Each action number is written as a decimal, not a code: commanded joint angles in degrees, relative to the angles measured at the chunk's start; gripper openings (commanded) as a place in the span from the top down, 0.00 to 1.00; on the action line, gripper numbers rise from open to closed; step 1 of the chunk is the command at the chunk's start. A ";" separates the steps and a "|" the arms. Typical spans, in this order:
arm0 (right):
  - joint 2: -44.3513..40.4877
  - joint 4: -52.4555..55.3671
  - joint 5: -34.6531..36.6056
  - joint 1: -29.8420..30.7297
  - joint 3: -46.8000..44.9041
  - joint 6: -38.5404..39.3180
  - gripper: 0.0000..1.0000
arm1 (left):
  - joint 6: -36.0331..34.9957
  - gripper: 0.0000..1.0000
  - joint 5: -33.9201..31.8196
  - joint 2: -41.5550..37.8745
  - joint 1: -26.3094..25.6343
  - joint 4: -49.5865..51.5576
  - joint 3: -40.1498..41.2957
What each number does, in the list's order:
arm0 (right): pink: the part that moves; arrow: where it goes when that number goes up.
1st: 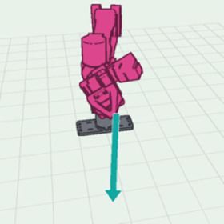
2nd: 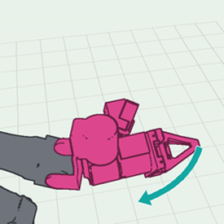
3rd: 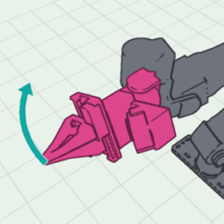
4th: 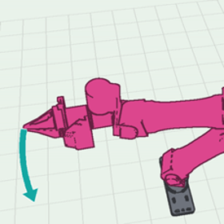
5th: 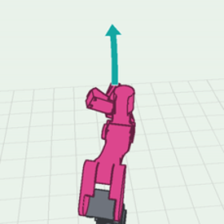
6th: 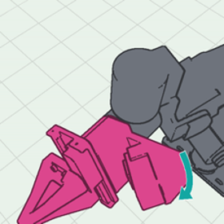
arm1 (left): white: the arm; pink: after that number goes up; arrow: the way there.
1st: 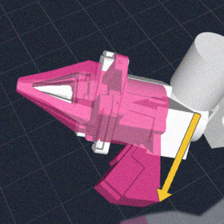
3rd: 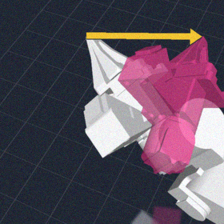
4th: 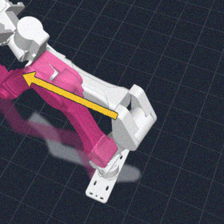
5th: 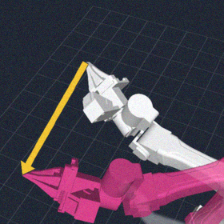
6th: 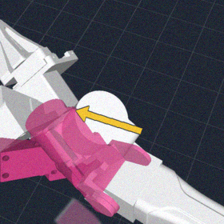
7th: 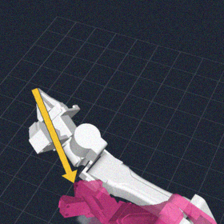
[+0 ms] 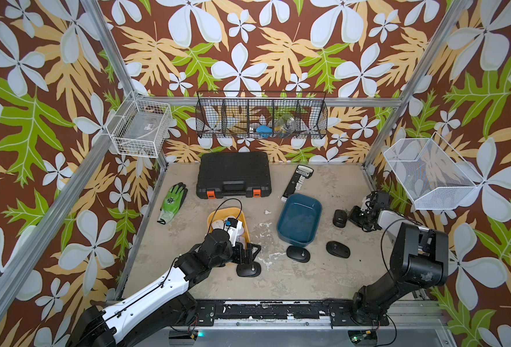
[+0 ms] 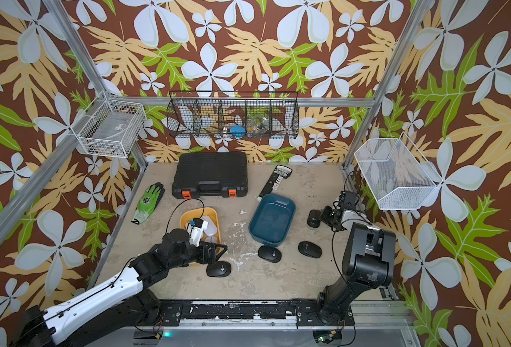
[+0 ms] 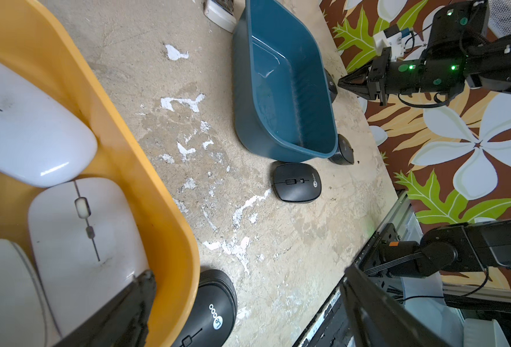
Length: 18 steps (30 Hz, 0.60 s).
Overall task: Place the mice by color into the storage box
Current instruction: Adjust the mouse at the center of the board, then pick up the mouse from the center of the board.
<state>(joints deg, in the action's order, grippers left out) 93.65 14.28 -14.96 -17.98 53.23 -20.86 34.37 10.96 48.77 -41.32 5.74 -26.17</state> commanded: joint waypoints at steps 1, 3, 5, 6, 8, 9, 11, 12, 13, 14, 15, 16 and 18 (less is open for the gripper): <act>-2.64 2.48 1.46 1.07 1.88 2.56 0.73 | -0.08 0.00 -0.19 -0.60 -0.03 0.42 -0.02; -3.62 4.09 1.88 2.21 2.81 3.69 0.58 | -0.09 0.00 -0.18 -0.70 0.00 0.41 -0.09; -4.08 4.78 0.84 3.33 2.85 3.98 0.42 | -0.31 0.00 -0.04 -0.37 0.01 0.32 -0.40; -3.93 4.88 0.38 4.20 2.80 4.05 0.35 | -0.50 0.00 0.02 -0.22 -0.03 0.40 -0.65; -2.41 6.16 0.04 6.12 3.46 4.34 0.24 | -0.98 0.00 0.11 0.00 0.01 0.41 -1.23; -1.34 6.84 0.26 7.13 4.01 4.34 0.19 | -1.37 0.00 0.06 0.01 0.00 0.47 -1.63; 0.78 7.67 1.82 8.42 4.73 3.88 0.15 | -2.27 0.00 -0.44 -0.08 0.01 0.50 -2.57; 1.69 7.69 2.34 8.68 4.70 3.54 0.14 | -2.79 0.00 -1.02 -0.13 0.01 0.71 -3.10; 2.35 7.59 2.64 8.93 4.74 3.01 0.12 | -3.37 0.00 -1.64 -0.08 0.01 0.87 -3.80; 3.07 7.51 2.86 9.09 4.87 2.74 0.10 | -3.85 0.00 -2.12 -0.06 0.01 1.08 -4.41; 3.94 7.45 3.08 9.24 5.15 2.52 0.06 | -4.51 0.00 -2.69 0.13 0.01 1.27 -5.19; 4.73 7.63 3.75 9.49 5.57 2.49 0.05 | -5.00 0.00 -3.36 0.33 0.01 1.46 -5.90; 6.02 8.28 5.34 9.84 6.54 2.83 0.06 | -6.01 0.00 -3.92 0.94 0.01 1.56 -7.18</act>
<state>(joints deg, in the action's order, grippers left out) 98.65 21.39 -12.27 -8.60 58.78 -17.82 31.05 8.95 49.25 -41.32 7.07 -32.08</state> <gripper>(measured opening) 0.947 0.997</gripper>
